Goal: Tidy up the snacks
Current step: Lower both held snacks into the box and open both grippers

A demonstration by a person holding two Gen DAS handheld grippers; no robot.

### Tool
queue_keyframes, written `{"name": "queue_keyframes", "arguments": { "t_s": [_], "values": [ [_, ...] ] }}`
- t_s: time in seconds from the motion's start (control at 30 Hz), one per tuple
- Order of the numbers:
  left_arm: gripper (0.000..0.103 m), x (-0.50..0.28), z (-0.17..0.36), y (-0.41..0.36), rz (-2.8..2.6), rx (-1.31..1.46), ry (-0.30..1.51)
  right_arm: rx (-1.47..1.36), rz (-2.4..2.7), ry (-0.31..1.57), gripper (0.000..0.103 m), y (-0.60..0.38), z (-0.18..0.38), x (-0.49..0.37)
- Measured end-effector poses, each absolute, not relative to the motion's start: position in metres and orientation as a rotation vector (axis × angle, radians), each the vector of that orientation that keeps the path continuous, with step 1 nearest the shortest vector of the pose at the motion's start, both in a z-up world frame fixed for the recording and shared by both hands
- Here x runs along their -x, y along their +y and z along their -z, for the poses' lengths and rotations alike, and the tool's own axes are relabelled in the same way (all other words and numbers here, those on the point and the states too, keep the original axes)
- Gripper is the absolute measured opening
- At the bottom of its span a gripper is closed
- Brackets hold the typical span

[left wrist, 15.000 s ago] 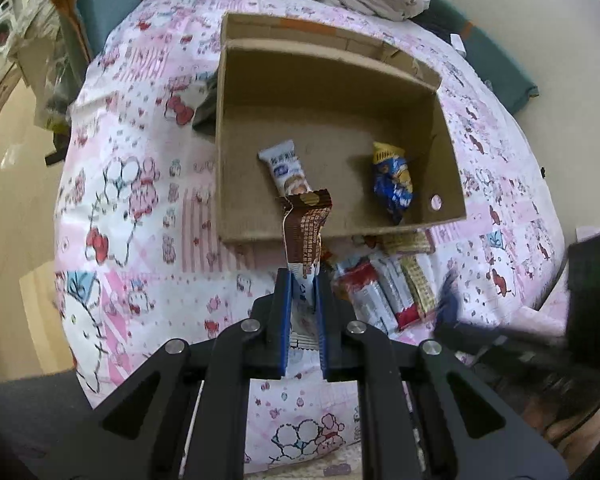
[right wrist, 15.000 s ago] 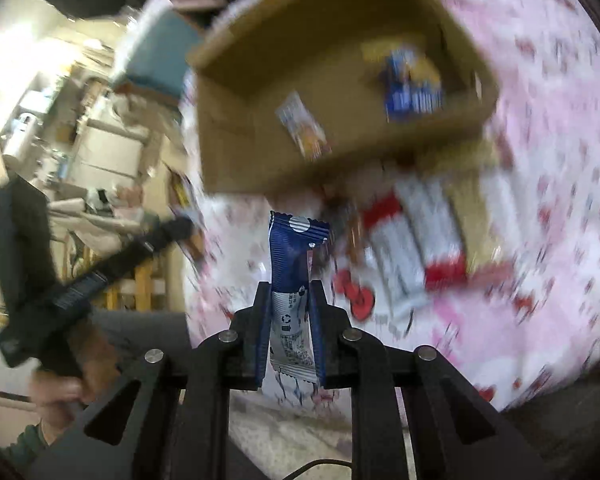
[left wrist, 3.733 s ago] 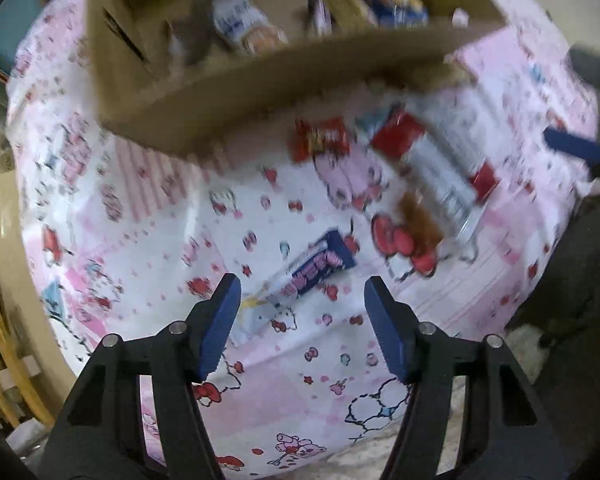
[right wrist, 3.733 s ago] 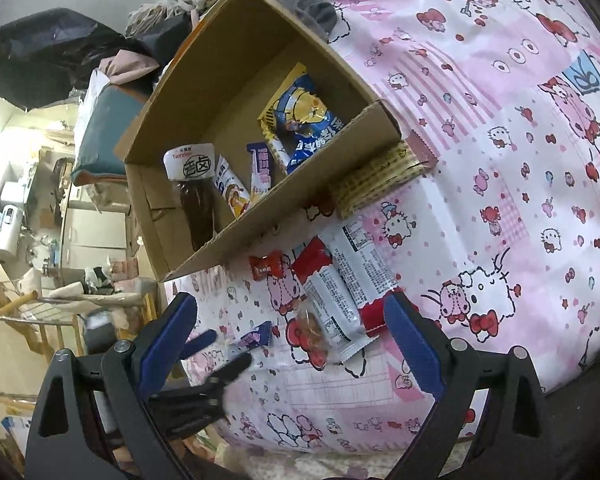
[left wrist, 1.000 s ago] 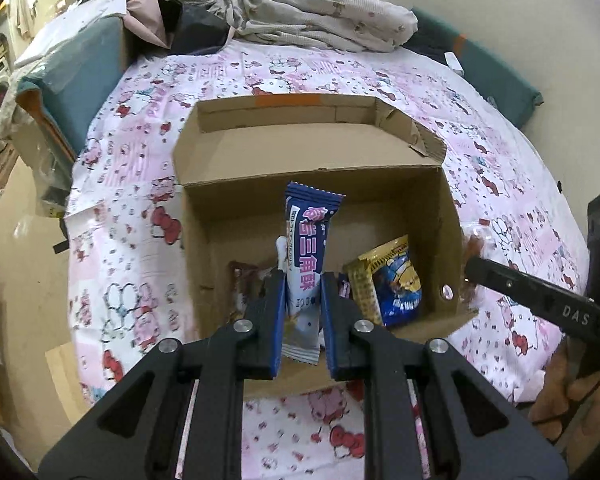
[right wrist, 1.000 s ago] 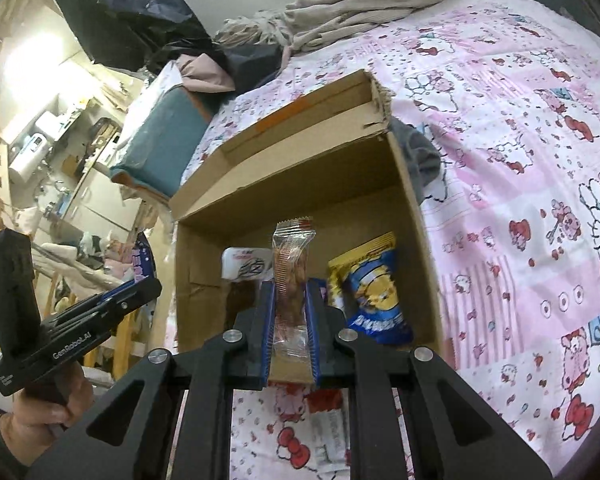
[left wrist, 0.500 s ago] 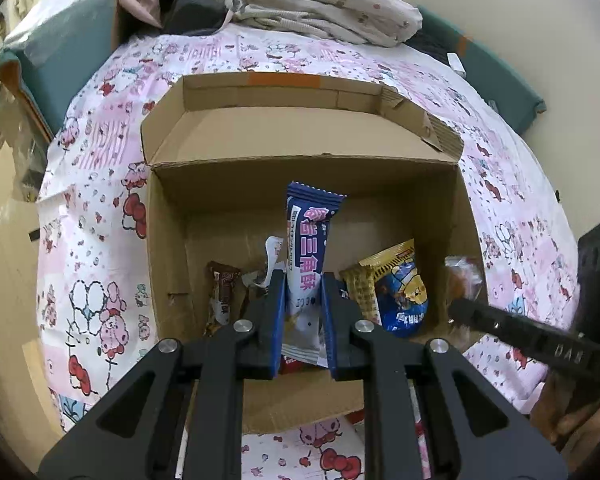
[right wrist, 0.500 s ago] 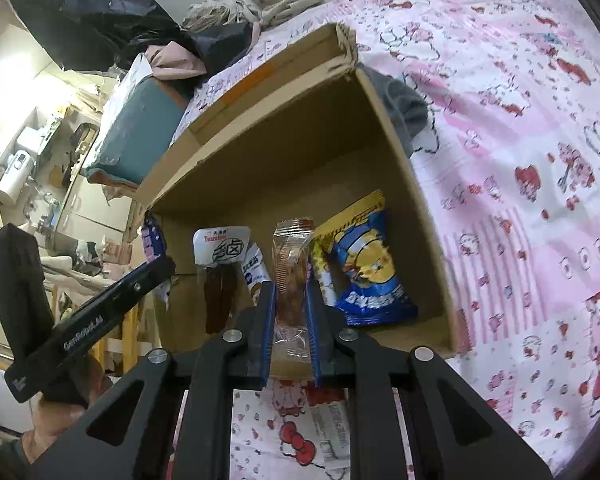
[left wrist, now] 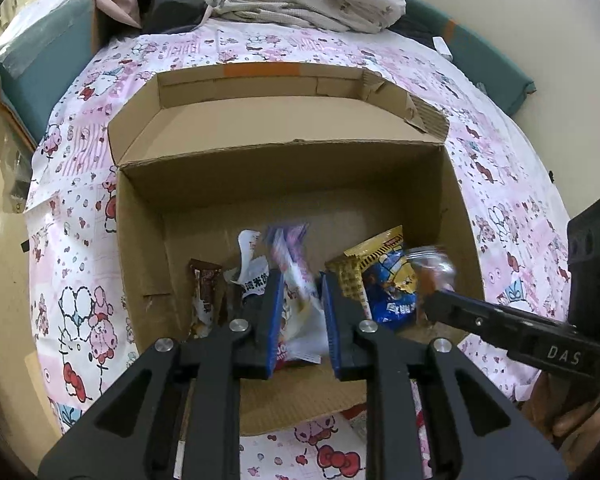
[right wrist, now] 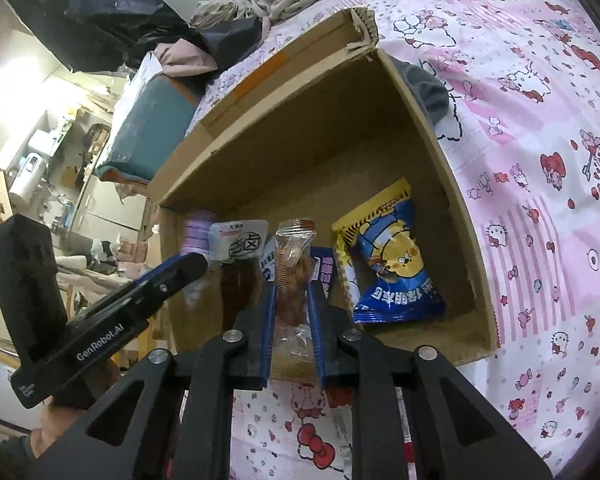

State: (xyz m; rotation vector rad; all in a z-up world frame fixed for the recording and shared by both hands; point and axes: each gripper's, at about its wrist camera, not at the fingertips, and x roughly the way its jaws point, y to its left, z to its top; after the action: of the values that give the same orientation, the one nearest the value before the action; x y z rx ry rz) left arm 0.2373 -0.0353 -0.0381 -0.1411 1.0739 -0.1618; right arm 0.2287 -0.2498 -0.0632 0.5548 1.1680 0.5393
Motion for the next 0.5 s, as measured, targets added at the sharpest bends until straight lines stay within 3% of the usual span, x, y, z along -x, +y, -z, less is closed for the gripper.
{"name": "queue_keyframes", "arguments": {
  "t_s": [0.2, 0.33, 0.37, 0.4, 0.47, 0.5],
  "values": [
    [0.039, -0.232, 0.029, -0.034, 0.138, 0.122, 1.040, -0.572, -0.534, 1.098, 0.019, -0.257, 0.051, -0.228],
    [0.077, -0.228, 0.021, -0.025, 0.107, 0.169, 0.997, -0.592, -0.530, 1.074, 0.020, -0.262, 0.047, -0.228],
    [0.082, -0.228, 0.019, -0.023, 0.099, 0.180, 0.988, -0.593, -0.526, 1.072, 0.020, -0.263, 0.046, -0.230],
    [0.082, -0.227, 0.018, -0.021, 0.095, 0.187, 0.980, -0.594, -0.521, 1.071, 0.023, -0.264, 0.046, -0.230],
    [0.082, -0.227, 0.017, -0.019, 0.091, 0.190, 0.971, -0.599, -0.512, 1.071, 0.043, -0.265, 0.046, -0.231],
    [0.082, -0.227, 0.016, -0.019, 0.089, 0.188, 0.970, -0.602, -0.507, 1.062, 0.066, -0.266, 0.044, -0.231]
  ]
}}
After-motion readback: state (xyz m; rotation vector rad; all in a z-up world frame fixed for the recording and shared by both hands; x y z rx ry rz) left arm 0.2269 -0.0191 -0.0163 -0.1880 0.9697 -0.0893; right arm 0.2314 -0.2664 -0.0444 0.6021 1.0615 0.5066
